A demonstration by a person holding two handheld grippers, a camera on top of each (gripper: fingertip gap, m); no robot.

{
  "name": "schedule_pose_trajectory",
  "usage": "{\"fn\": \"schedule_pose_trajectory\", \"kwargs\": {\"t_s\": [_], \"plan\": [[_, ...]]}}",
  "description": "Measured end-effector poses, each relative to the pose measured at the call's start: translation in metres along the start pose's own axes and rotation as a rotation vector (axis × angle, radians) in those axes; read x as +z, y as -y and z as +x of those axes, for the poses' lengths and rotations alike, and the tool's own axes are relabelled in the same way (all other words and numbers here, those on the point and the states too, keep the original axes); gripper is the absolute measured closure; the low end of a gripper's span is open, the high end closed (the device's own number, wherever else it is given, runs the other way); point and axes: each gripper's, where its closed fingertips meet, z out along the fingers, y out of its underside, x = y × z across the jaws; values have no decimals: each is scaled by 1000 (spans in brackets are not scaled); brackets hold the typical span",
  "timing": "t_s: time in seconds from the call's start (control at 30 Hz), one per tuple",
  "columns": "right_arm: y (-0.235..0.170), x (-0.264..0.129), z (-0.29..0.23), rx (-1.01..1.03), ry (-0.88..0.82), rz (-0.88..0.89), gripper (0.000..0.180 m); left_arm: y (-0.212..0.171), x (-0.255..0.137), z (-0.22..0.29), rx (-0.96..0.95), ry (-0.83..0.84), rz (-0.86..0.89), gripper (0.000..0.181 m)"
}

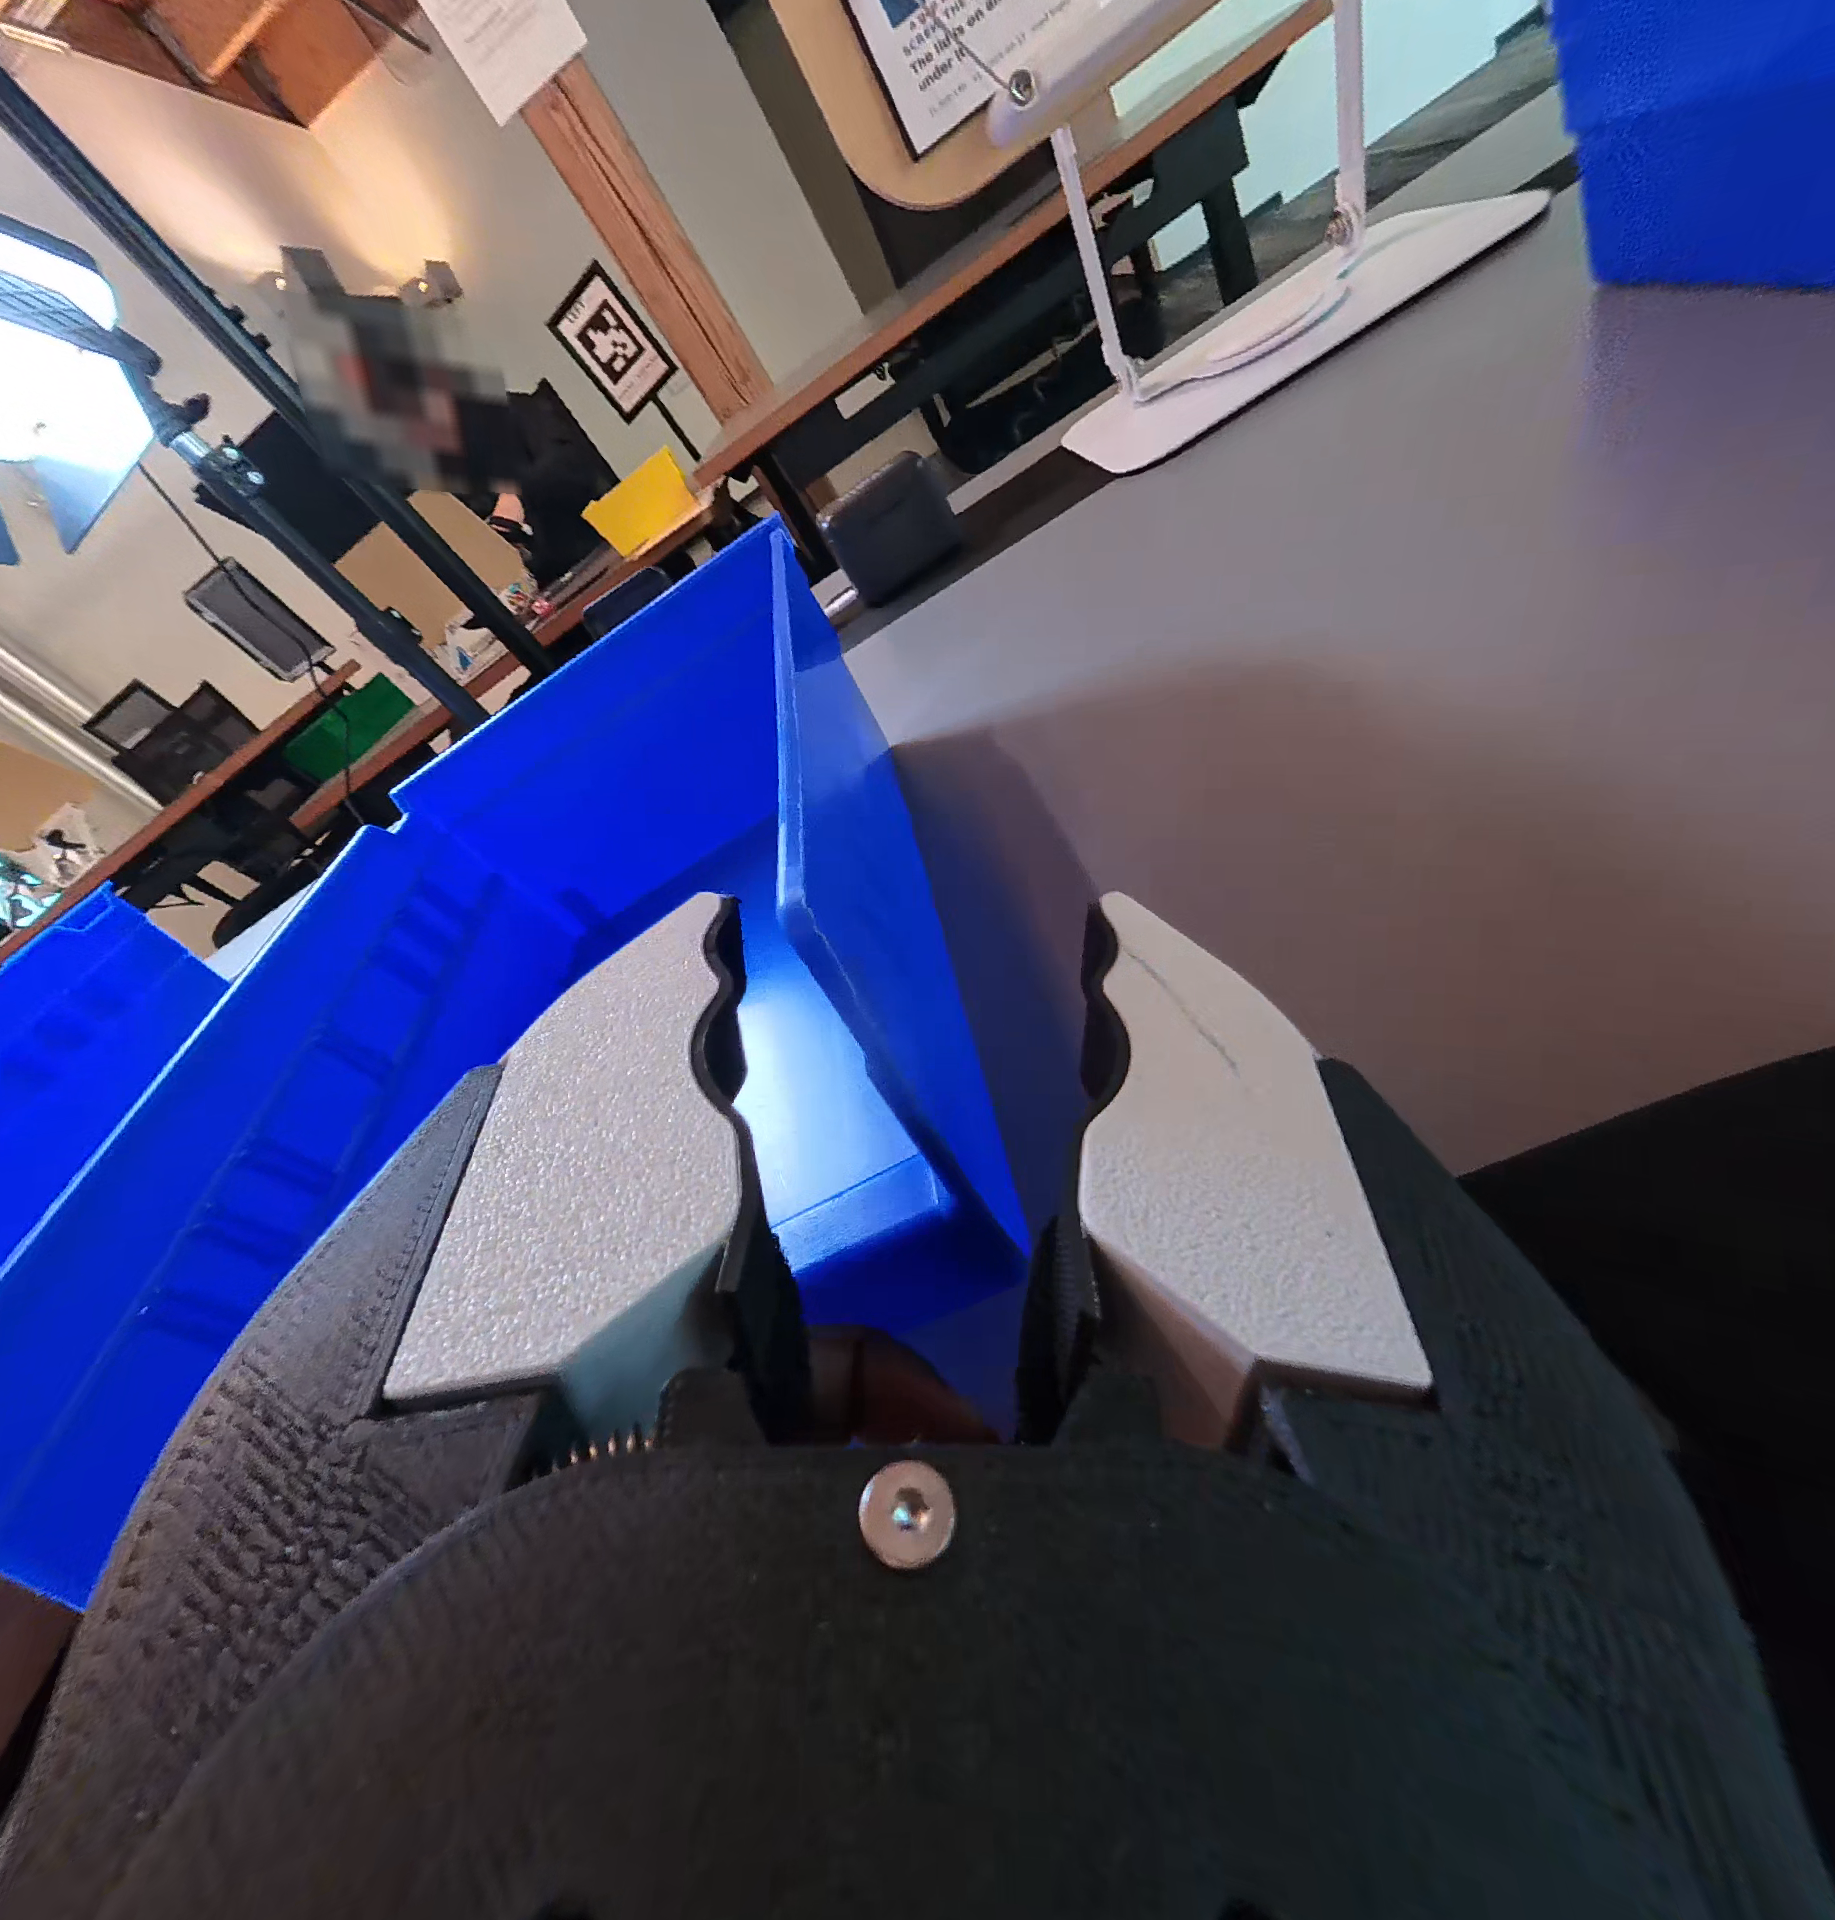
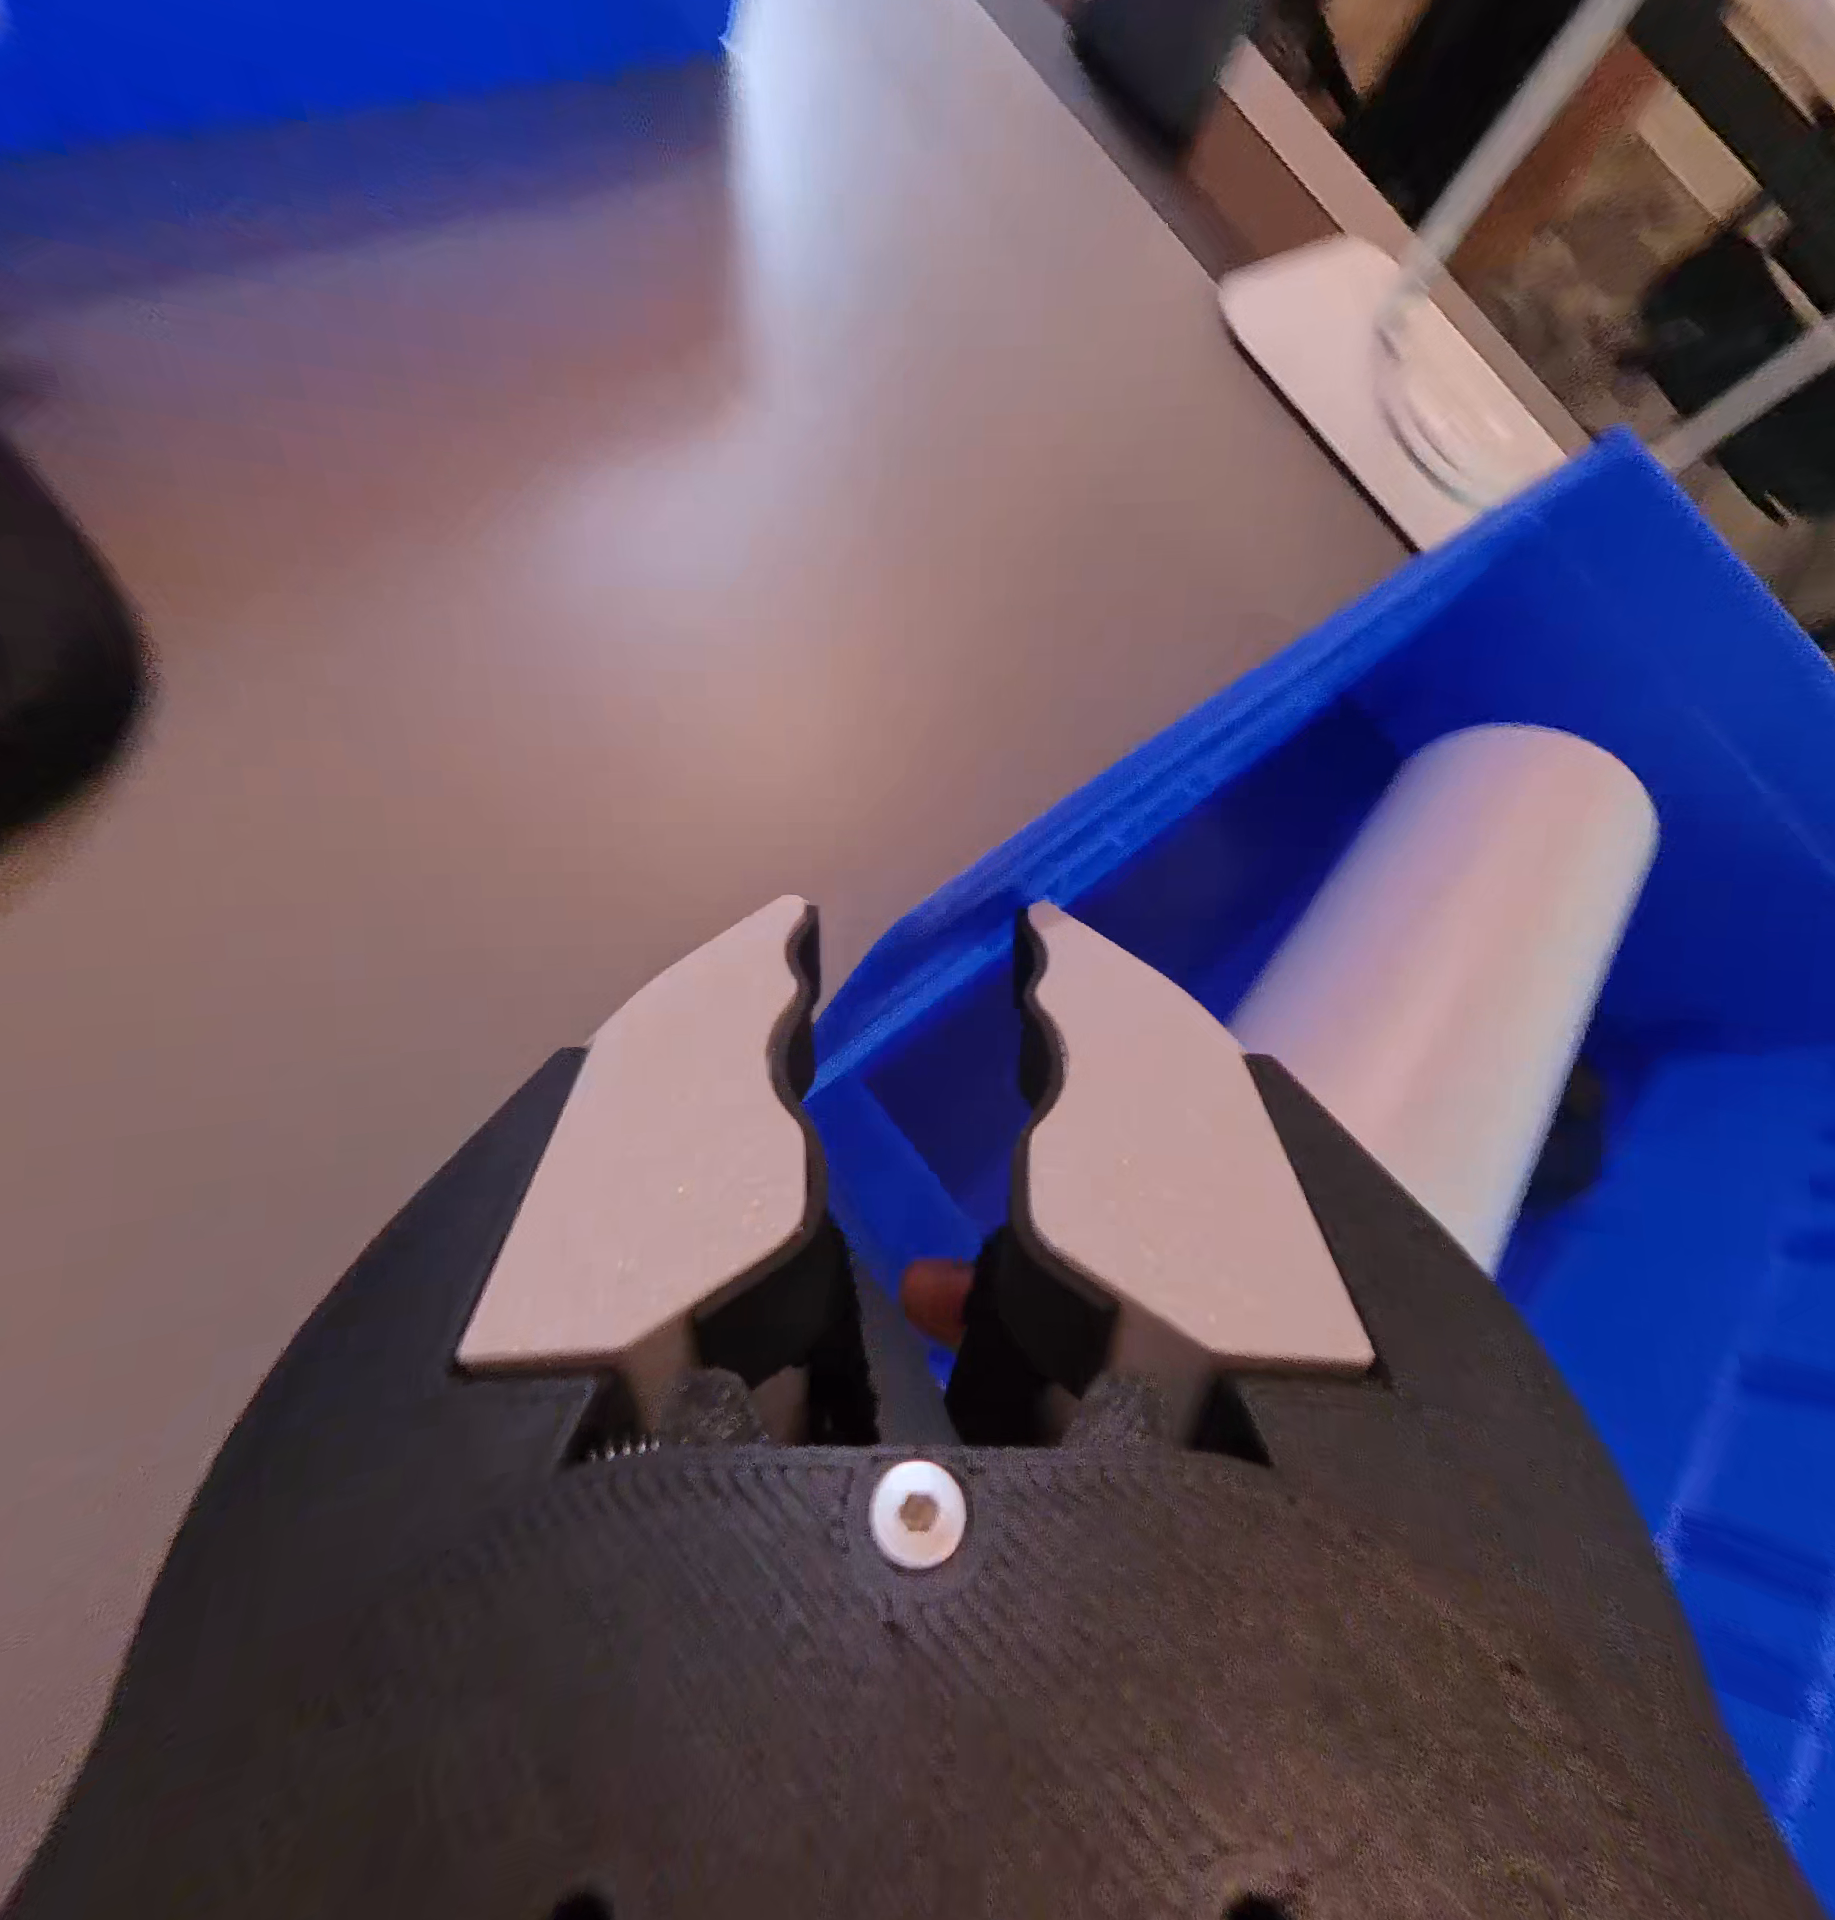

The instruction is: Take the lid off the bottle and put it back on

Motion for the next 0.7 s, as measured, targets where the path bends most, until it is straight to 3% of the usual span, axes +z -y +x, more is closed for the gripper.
{"fn": "schedule_pose_trajectory", "kwargs": {"t_s": [0.03, 0.3, 0.57, 0.7], "plan": [[12, 8, -16, -15, 51, 37, 139, 0, 0, -1, 0, 7, 4, 119], [82, 44, -129, -119, 446, 146, 129, 5, -5, -8, -8, 64, 58, 120], [101, 75, -193, -408, 621, 196, 141, 14, -17, -32, -169, 149, 173, 122], [104, 80, -202, -486, 612, 176, 135, 14, -19, -34, -196, 147, 189, 122]]}}
